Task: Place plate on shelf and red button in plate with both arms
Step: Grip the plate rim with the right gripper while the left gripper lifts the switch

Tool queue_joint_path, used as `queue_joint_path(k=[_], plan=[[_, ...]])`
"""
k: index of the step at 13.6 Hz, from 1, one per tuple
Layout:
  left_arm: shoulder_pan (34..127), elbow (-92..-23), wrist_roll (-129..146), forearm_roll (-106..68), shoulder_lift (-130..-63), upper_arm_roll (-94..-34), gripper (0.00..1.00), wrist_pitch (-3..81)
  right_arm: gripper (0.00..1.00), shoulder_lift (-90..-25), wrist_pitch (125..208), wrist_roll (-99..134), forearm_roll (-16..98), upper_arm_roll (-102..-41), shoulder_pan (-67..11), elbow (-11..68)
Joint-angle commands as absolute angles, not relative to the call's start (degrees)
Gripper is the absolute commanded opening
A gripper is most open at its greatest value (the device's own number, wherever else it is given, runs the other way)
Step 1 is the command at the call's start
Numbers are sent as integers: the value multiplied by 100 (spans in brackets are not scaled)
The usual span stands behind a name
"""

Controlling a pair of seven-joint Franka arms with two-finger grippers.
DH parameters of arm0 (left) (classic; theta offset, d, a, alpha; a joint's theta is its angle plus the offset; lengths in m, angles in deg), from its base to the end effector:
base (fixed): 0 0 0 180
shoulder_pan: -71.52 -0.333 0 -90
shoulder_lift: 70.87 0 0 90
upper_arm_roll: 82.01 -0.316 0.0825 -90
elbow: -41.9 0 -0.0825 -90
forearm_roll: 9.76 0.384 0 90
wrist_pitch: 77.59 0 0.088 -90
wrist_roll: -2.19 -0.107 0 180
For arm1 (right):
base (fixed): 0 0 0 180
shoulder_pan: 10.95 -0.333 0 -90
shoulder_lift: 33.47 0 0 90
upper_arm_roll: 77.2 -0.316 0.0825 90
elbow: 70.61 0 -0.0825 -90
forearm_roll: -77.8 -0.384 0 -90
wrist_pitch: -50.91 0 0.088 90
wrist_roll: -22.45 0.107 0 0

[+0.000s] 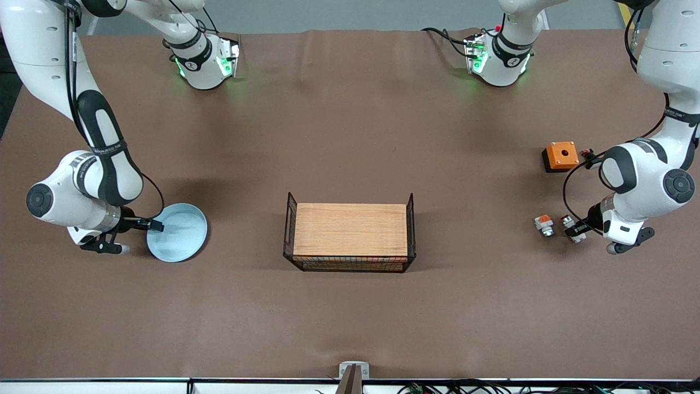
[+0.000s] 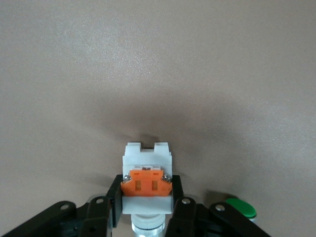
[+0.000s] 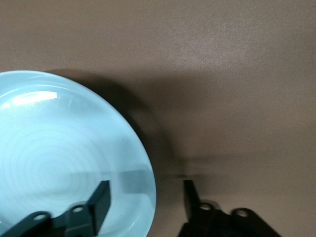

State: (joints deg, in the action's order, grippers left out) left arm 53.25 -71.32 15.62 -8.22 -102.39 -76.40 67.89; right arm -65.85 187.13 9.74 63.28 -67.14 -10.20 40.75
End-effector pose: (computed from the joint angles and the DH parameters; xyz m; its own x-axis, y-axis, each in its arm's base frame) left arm 0.5991 0.1357 0.1890 0.9012 0.4334 0.0073 0.4328 -0.9007 0.0383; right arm 0.5973 -0.1092 0.1821 0.9855 -0.1338 -0.1044 -0.1427 -0.9862 -0.0835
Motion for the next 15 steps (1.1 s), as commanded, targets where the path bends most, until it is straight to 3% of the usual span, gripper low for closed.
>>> queue_joint_path(k=[1, 8, 15], plan=[[5288, -7156, 1459, -721, -9936, -7621, 0, 6639, 52, -6643, 18688, 856, 6163, -6753, -981, 3952], [5315, -7016, 878, -730, -8882, -7340, 0, 5479, 3, -6635, 18653, 577, 6172, -6753, -1007, 3952], [5306, -6542, 1473, -791, -8318, -6882, 0, 4230, 0, -6468, 18626, 364, 6163, -6753, -1024, 3952]])
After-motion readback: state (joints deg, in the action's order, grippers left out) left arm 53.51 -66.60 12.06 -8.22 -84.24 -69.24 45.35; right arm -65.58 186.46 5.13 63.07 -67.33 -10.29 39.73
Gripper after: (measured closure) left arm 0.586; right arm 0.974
